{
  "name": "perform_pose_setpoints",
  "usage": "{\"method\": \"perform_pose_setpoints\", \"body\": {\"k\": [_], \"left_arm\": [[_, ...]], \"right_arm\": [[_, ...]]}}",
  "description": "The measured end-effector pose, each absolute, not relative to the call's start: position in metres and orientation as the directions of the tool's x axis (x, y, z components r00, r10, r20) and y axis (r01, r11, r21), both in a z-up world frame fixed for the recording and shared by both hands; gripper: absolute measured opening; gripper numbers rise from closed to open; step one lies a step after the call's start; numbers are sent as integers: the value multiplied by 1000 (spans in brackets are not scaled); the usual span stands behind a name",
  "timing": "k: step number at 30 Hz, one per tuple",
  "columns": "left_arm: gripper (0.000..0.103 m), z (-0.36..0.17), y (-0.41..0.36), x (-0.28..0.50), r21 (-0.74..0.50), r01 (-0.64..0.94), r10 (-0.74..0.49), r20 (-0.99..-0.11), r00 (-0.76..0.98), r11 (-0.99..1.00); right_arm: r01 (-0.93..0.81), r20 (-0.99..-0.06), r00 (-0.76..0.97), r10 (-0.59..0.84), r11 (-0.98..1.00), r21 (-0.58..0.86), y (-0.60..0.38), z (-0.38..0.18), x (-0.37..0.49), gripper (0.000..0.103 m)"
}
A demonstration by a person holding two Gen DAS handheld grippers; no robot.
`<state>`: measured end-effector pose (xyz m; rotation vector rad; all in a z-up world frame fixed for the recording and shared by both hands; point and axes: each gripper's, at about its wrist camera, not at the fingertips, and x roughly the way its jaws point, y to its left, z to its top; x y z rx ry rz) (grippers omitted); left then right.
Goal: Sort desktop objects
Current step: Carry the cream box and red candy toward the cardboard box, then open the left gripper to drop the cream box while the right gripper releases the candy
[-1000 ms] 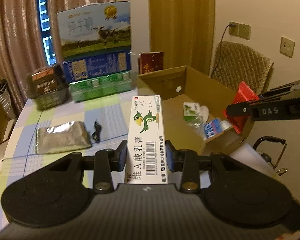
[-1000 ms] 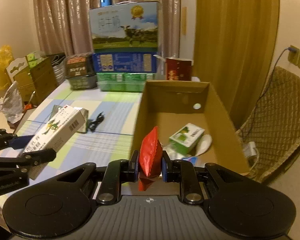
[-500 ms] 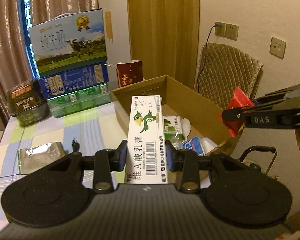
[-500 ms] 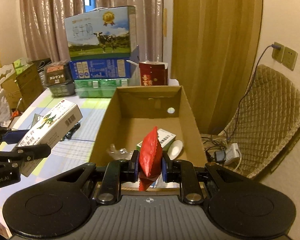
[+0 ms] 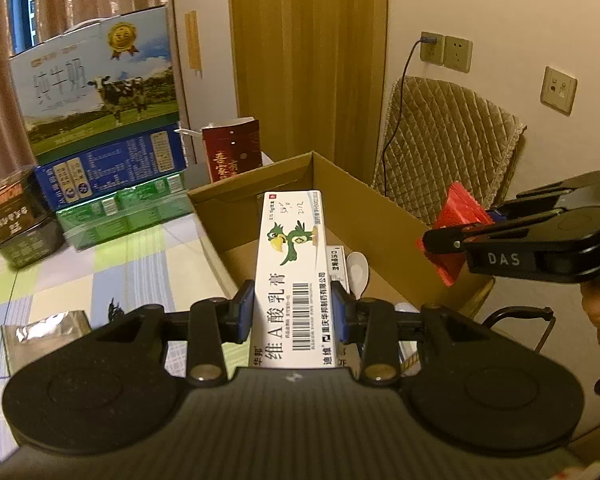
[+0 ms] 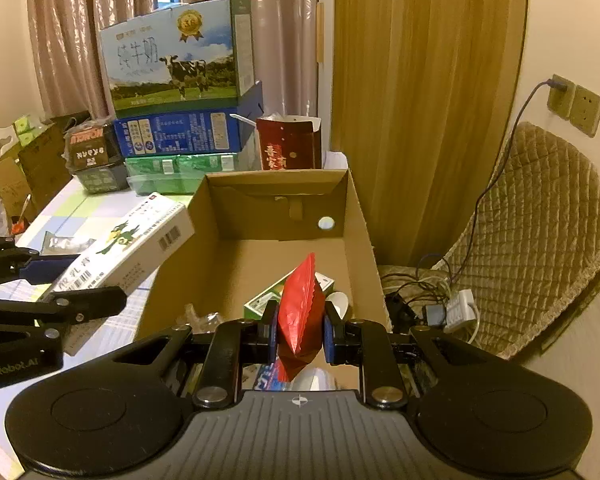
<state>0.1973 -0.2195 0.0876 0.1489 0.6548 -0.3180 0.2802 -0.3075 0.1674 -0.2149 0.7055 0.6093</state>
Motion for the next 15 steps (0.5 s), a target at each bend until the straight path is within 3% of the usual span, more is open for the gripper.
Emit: {"method": "perform_pose_setpoints", "body": {"k": [15], "left_arm": [[33, 66, -230, 239, 11, 349, -259, -646, 718, 937]], "right_arm": [[-571, -684, 592, 426, 821, 18, -306, 153, 316, 18]]}}
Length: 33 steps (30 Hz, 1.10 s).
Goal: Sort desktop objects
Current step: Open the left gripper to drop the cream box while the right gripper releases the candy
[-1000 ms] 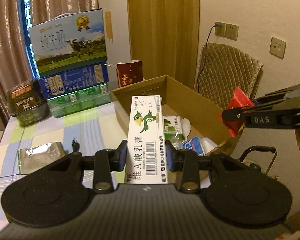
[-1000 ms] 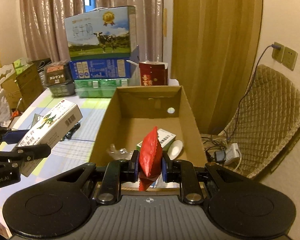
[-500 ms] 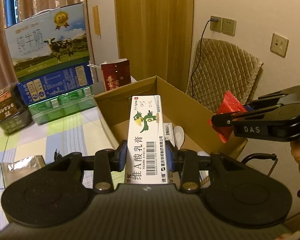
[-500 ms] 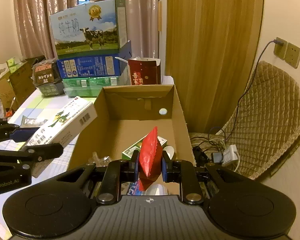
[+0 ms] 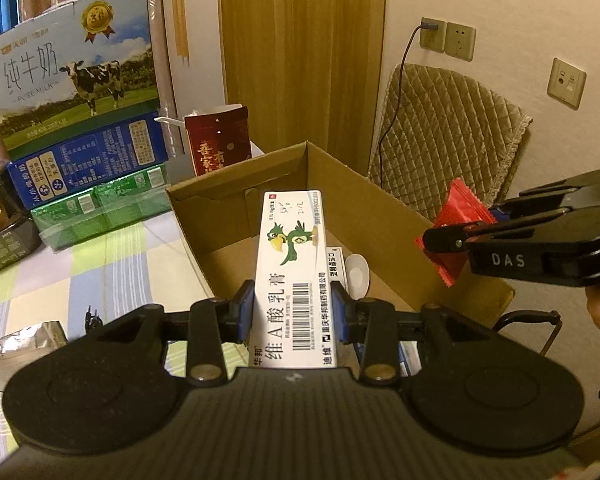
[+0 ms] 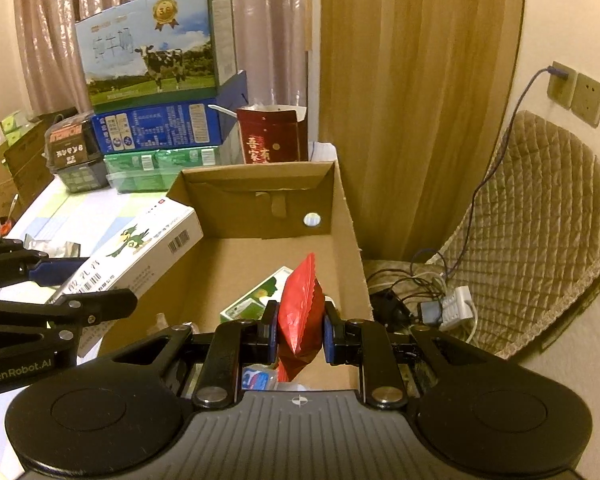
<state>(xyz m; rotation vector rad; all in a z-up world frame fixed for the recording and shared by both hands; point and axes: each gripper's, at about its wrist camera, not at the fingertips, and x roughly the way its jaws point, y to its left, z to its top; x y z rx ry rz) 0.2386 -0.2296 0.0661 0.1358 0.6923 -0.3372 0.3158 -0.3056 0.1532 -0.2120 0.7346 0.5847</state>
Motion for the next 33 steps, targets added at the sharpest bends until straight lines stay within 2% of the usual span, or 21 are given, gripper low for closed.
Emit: {"method": "perform_pose_setpoints", "body": {"k": [5, 7, 8, 22, 29, 30, 31, 32, 33], "left_arm": [[33, 58, -230, 251, -23, 345, -277, -649, 708, 938], [44, 57, -229, 256, -35, 330, -272, -650, 709, 943], [44, 57, -227, 257, -43, 327, -276, -648, 710, 944], [45, 66, -193, 237, -19, 260, -213, -633, 744, 966], [50, 65, -185, 234, -8, 249, -198, -629, 751, 968], [52, 65, -184, 234, -6, 247, -196, -629, 753, 969], [53, 64, -183, 234, -6, 244, -193, -628, 753, 970], [58, 64, -182, 233, -6, 240, -191, -628, 754, 971], [63, 64, -181, 233, -3, 235, -185, -628, 756, 972]], "right_arm": [[-563, -691, 588, 420, 826, 24, -306, 149, 322, 18], [-563, -695, 584, 420, 826, 27, -305, 147, 322, 18], [-564, -696, 582, 421, 825, 28, -305, 147, 322, 18], [-580, -701, 565, 434, 814, 36, -297, 145, 319, 18], [-587, -704, 560, 437, 809, 35, -285, 145, 324, 19], [-597, -703, 556, 444, 802, 35, -282, 145, 325, 25], [-601, -698, 556, 450, 798, 35, -281, 146, 326, 42], [-602, -690, 562, 457, 798, 38, -280, 147, 326, 53], [-599, -682, 569, 459, 800, 39, -280, 147, 325, 70]]}}
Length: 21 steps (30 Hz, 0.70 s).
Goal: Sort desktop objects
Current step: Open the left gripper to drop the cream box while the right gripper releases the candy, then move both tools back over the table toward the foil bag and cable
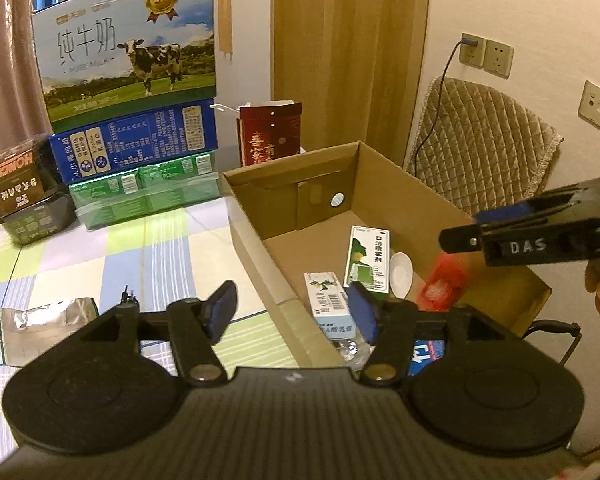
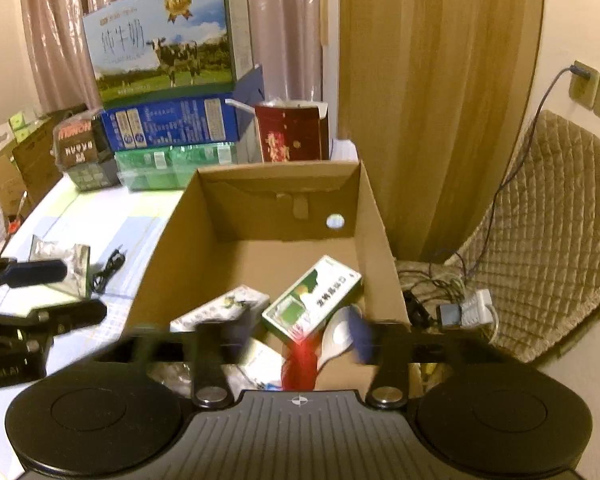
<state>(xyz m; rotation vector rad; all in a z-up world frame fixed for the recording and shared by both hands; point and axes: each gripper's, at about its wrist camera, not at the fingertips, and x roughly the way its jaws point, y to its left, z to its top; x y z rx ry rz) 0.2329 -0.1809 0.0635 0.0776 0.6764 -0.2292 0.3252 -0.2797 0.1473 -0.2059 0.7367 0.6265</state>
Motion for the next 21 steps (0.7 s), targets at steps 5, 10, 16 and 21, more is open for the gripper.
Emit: {"method": "perform_pose_setpoints", "body": {"k": [5, 10, 16, 21], "left_arm": [[68, 62, -173, 230, 7, 219, -165, -632, 757, 976], [77, 63, -164, 222, 19, 211, -152, -630, 761, 977], [86, 70, -153, 210, 37, 208, -141, -619, 772, 977], [94, 78, -140, 199, 45, 204, -133, -614, 778, 978]], "right_arm": [[-604, -684, 566, 461, 796, 35, -279, 146, 321, 72], [-606, -695, 557, 455, 795, 34, -281, 145, 316, 72], [-615, -694, 557, 456, 788, 24, -279, 151, 304, 73], [-625, -689, 561, 459, 780, 11, -274, 159, 292, 75]]}}
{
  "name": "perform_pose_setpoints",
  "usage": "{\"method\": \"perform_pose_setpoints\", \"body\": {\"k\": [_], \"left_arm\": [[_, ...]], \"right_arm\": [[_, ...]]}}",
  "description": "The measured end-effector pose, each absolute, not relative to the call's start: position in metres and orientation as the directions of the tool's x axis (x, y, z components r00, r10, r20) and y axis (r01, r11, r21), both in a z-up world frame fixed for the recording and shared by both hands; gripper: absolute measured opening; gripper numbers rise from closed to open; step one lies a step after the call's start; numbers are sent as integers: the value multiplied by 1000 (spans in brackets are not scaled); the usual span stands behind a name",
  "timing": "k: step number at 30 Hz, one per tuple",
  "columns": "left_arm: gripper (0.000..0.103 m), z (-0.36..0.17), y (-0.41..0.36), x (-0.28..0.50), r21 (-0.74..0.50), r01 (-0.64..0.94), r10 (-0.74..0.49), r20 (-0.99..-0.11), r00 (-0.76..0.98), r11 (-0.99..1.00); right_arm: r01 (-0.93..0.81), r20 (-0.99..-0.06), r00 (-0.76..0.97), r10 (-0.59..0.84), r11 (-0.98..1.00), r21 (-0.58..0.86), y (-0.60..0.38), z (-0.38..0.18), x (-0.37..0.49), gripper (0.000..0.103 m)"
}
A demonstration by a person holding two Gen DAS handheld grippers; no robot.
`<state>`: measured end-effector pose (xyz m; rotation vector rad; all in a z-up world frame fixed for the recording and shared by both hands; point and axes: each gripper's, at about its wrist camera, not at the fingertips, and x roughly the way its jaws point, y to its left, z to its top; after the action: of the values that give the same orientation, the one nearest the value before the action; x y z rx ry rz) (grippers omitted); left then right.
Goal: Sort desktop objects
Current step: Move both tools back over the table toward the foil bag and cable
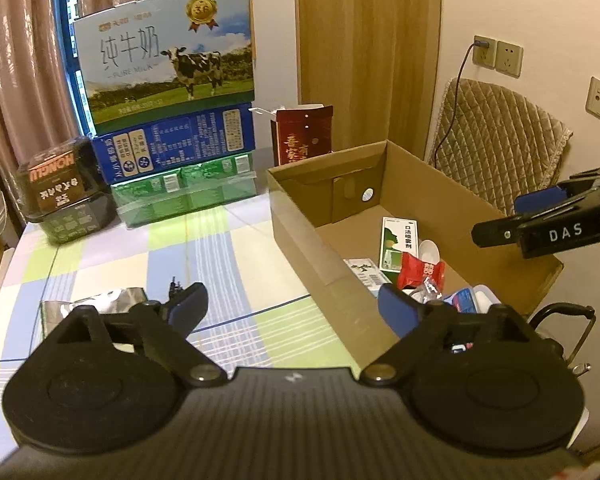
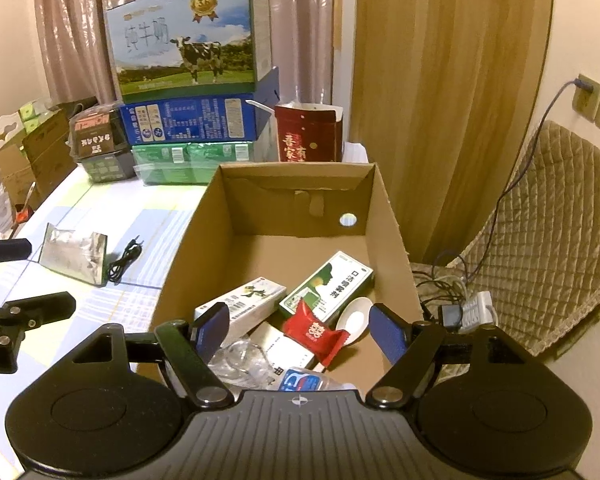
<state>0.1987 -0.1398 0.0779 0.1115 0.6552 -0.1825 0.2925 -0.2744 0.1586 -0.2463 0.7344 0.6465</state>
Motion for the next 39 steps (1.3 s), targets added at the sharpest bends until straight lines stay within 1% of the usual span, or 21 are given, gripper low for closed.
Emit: {"method": "perform_pose_setpoints", "body": {"k": [5, 11, 16, 22, 39], "left_arm": [[102, 85, -125, 184, 52, 207, -135, -602, 787, 977], [102, 92, -101, 168, 75, 190, -109, -597, 795, 979], [102, 96, -78, 151, 88, 164, -82, -587, 805, 982], [102, 95, -46, 133, 122, 131, -34, -591, 806, 984], [102, 89, 36, 93, 155, 69, 41, -613, 789, 985]], "right_arm": [[-640, -685, 562, 464, 768, -4, -267, 165, 279, 78], [-666, -677, 557, 481, 745, -18, -256, 175, 262, 82], [-686, -666, 558, 495, 726, -35, -243, 182, 248, 92], [-713, -663, 548, 511, 699, -51, -225, 184, 232, 100], [-790, -673, 495, 550, 607, -84, -177, 182, 201, 101]]}}
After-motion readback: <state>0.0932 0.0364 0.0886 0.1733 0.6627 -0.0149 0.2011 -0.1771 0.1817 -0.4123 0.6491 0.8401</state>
